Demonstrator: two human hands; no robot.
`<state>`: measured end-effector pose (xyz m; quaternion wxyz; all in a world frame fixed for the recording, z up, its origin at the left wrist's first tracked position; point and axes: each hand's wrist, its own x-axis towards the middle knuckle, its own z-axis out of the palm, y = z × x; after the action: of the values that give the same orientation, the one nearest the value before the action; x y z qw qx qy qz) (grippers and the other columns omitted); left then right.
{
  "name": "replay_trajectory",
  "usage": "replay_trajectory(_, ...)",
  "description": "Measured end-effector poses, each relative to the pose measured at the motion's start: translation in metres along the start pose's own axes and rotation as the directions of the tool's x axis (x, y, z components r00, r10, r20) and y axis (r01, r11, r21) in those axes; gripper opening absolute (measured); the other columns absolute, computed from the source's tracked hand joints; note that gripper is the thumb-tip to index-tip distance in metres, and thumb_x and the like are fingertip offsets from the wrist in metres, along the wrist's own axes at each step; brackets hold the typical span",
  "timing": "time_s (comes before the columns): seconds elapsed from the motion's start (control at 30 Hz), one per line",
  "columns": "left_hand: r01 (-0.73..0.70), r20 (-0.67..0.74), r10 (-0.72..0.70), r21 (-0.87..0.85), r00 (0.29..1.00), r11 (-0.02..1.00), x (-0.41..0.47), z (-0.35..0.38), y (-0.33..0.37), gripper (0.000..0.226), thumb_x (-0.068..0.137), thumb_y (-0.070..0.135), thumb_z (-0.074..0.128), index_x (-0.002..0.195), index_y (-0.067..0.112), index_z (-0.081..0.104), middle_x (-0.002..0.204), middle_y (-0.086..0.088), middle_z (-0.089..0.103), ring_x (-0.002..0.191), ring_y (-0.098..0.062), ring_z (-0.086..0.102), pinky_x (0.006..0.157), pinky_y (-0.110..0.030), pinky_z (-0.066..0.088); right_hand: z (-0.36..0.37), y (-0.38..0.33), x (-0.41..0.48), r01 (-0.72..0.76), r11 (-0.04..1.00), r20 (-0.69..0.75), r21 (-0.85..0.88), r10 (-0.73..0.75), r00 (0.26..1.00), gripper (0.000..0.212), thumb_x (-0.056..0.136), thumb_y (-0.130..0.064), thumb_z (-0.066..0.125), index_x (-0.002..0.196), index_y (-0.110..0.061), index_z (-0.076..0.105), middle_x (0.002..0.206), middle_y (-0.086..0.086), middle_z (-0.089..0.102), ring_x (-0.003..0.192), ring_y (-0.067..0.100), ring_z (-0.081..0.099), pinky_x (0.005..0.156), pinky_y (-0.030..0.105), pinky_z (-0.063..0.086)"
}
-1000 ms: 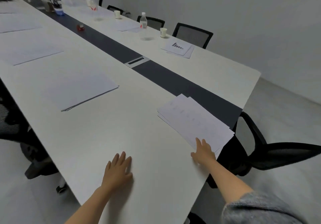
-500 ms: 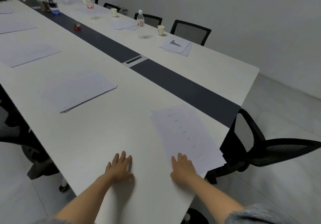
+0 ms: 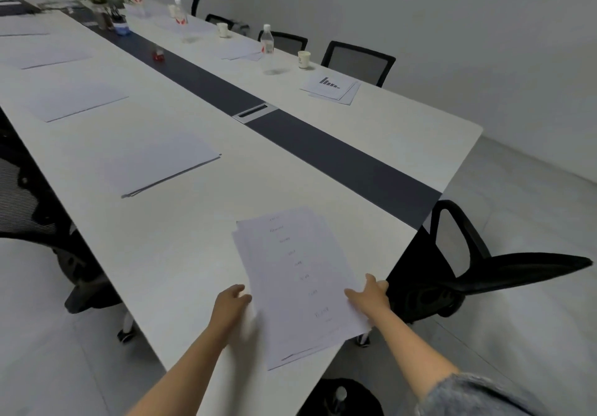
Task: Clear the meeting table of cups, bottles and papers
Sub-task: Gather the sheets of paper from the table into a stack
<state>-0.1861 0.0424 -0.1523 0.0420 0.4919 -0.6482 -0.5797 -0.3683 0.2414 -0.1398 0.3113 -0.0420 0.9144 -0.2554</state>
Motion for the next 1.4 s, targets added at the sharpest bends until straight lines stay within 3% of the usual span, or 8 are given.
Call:
replay_trajectory(0.1,0.096,0.086,-0.081,-0.18,0.993,0.979,-0.011,0.007,0.008,0.02,0.067,0.009,0.062,0.084,0.004,0.055,0.078,-0.023,0.048,0.067,-0.031,0.051,0.058,-0.034,0.043,0.001,0.003,0.001,-0.025,0.996,0.048,0.082,0.021,0.999,0.077,0.088,-0.037,0.058,0.145,-0.007,0.016,0.145,0.016,0.025,0.121,0.032,0.046,0.095,0.034,0.044)
replay_trajectory(0.23,0.28,0.159,-0.238,-0.343,0.958,0.896,-0.007,0.019,0.005,0.047,0.083,0.002,0.054,0.128,0.009,0.041,0.064,-0.006,0.035,0.047,-0.017,0.03,0.043,-0.022,0.028,0.003,0.0,-0.002,-0.132,0.933,0.193,0.336,0.069,0.979,0.056,0.09,-0.023,0.058,0.133,0.005,0.036,0.117,0.017,0.055,0.101,0.031,0.057,0.087,0.038,0.05)
replay_trajectory(0.37,0.372,0.182,-0.334,-0.249,0.925,0.894,-0.009,0.017,0.001,0.013,0.082,0.007,0.061,0.084,-0.002,0.052,0.061,-0.013,0.051,0.055,-0.026,0.049,0.056,-0.031,0.044,0.003,-0.008,-0.018,-0.149,0.907,0.38,0.394,-0.013,0.925,0.039,0.092,-0.003,0.052,0.129,0.006,0.045,0.111,0.019,0.058,0.09,0.029,0.058,0.07,0.034,0.05)
replay_trajectory(0.47,0.399,0.311,-0.344,-0.136,0.886,0.907,-0.01,0.008,-0.005,0.03,0.075,0.015,0.071,0.096,-0.002,0.059,0.096,-0.022,0.067,0.086,-0.036,0.065,0.085,-0.041,0.054,0.005,-0.013,-0.027,-0.026,0.972,0.406,0.235,-0.074,0.911,0.042,0.083,0.013,0.042,0.121,-0.001,0.054,0.108,0.014,0.059,0.096,0.029,0.056,0.076,0.034,0.05)
replay_trajectory(0.6,0.129,0.278,-0.092,-0.12,0.956,0.984,-0.011,-0.016,0.01,0.027,0.07,0.022,0.068,0.093,0.012,0.058,0.088,-0.007,0.064,0.075,-0.02,0.061,0.061,-0.026,0.05,0.001,-0.032,-0.033,0.161,0.919,0.287,0.361,-0.273,0.918,0.039,0.076,0.014,0.041,0.103,-0.002,0.065,0.098,0.014,0.064,0.089,0.028,0.061,0.078,0.035,0.05)
replay_trajectory(0.83,-0.219,0.167,0.355,-0.532,0.92,0.818,-0.003,-0.077,0.07,0.04,0.063,0.005,0.071,0.102,0.003,0.064,0.094,-0.009,0.073,0.082,-0.025,0.07,0.072,-0.035,0.059,-0.01,-0.072,-0.05,0.336,0.645,0.158,0.686,-0.582,0.797,0.032,0.065,-0.004,0.067,0.095,-0.014,0.066,0.092,0.0,0.073,0.079,0.012,0.07,0.068,0.023,0.056)
replay_trajectory(1.0,-0.3,0.154,0.385,-0.397,0.91,0.867,-0.016,-0.089,0.076,0.054,0.036,0.025,0.076,0.085,0.005,0.069,0.077,-0.004,0.074,0.076,-0.027,0.068,0.067,-0.033,0.057,-0.002,-0.089,-0.06,0.377,0.567,0.075,0.732,-0.618,0.783,0.037,0.059,-0.009,0.068,0.094,-0.018,0.068,0.09,-0.005,0.074,0.088,0.015,0.069,0.071,0.024,0.055)
replay_trajectory(1.4,-0.428,0.071,0.508,-0.447,0.859,0.786,-0.026,-0.116,0.067,0.061,0.043,0.03,0.077,0.1,0.014,0.066,0.095,-0.004,0.073,0.093,-0.027,0.066,0.084,-0.043,0.052,0.001,-0.11,-0.075,0.471,0.455,0.012,0.756,-0.729,0.684,0.054,0.06,-0.018,0.074,0.112,-0.016,0.06,0.103,0.001,0.071,0.094,0.016,0.067,0.075,0.026,0.055)
